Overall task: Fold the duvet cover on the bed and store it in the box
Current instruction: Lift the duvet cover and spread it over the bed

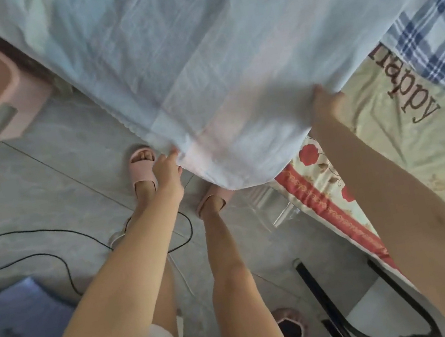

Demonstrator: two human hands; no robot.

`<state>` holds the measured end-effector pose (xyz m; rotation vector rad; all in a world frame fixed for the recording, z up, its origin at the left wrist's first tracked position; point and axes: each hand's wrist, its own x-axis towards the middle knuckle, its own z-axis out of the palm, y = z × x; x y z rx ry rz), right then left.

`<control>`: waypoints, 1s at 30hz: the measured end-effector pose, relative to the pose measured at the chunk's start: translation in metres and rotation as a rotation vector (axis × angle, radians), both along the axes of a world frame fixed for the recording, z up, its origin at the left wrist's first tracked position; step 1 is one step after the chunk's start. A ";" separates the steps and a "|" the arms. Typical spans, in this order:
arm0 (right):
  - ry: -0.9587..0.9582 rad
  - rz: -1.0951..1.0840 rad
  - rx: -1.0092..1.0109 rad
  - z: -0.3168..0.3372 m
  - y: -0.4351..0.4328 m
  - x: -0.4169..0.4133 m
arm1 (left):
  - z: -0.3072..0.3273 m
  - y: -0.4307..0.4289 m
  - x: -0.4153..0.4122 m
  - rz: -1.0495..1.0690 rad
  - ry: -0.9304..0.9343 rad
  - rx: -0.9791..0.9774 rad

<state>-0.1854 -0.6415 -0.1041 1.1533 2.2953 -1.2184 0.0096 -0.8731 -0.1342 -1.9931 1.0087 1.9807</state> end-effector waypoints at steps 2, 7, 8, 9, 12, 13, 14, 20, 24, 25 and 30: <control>0.037 0.055 0.044 -0.003 0.009 -0.001 | 0.001 -0.002 0.017 -0.030 0.016 -0.019; 0.076 0.161 0.199 0.006 0.026 0.007 | 0.016 0.010 0.030 0.038 -0.043 -0.101; 0.087 0.150 0.216 0.010 0.030 0.007 | 0.021 0.018 0.029 0.037 -0.051 -0.147; 0.103 0.135 0.226 0.013 0.038 0.008 | 0.028 0.030 0.025 0.030 -0.066 -0.185; 0.152 0.128 0.230 0.022 0.058 0.008 | 0.035 0.056 0.017 0.032 -0.058 -0.219; 0.153 0.126 0.236 0.024 0.064 0.009 | 0.033 0.064 0.016 0.023 -0.058 -0.227; 0.144 0.132 0.251 0.025 0.067 0.011 | 0.031 0.069 0.017 -0.005 -0.084 -0.233; 0.125 0.090 0.284 0.016 0.103 0.031 | 0.031 0.111 0.024 -0.076 -0.108 -0.303; 0.081 0.116 0.194 0.011 0.111 0.026 | 0.034 0.116 0.018 0.114 -0.098 -0.199; 0.055 0.112 0.136 0.010 0.113 0.019 | 0.036 0.118 0.014 0.092 -0.050 -0.121; 0.057 0.022 -0.128 0.021 0.107 -0.023 | 0.048 0.135 0.003 -0.327 0.038 -0.039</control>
